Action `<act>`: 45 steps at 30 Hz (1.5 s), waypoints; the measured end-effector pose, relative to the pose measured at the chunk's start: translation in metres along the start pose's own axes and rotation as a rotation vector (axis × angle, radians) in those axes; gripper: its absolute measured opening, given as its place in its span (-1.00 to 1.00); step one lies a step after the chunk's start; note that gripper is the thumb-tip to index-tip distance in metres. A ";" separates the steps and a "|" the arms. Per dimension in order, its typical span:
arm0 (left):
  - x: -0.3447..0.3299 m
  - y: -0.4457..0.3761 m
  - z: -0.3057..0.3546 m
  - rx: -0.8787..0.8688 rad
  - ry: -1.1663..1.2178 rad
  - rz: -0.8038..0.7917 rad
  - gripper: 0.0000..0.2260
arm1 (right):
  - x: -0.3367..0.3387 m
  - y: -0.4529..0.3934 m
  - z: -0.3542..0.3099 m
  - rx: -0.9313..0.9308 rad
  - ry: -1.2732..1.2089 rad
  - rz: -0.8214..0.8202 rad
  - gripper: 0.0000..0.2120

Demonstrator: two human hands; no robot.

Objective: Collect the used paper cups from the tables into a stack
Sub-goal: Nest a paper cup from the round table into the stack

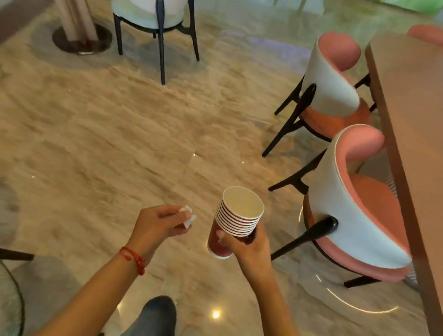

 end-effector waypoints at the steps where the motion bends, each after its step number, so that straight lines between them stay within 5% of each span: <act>1: -0.002 -0.013 0.005 0.003 0.003 0.012 -0.88 | -0.003 -0.017 -0.002 0.002 0.009 -0.007 -0.37; 21: 0.033 -0.275 0.154 -0.037 0.133 0.210 -0.95 | -0.123 -0.337 -0.097 0.049 0.036 -0.162 -0.34; 34: 0.124 -0.361 0.225 -0.124 0.353 0.640 -0.98 | -0.301 -0.485 -0.153 0.115 0.113 -0.722 -0.35; 45: 0.228 -0.343 0.236 -0.139 0.499 1.040 -0.97 | -0.461 -0.500 -0.176 0.144 0.181 -1.117 -0.31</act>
Point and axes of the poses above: each hand's wrist, its own y-axis away from the middle knuckle, its own x-axis out of the back of the hand, z = x × y, the point moved 7 cm from there along -y, towards the middle knuckle, and after that the axes turned 2 degrees about z, right-handed, at the moved point
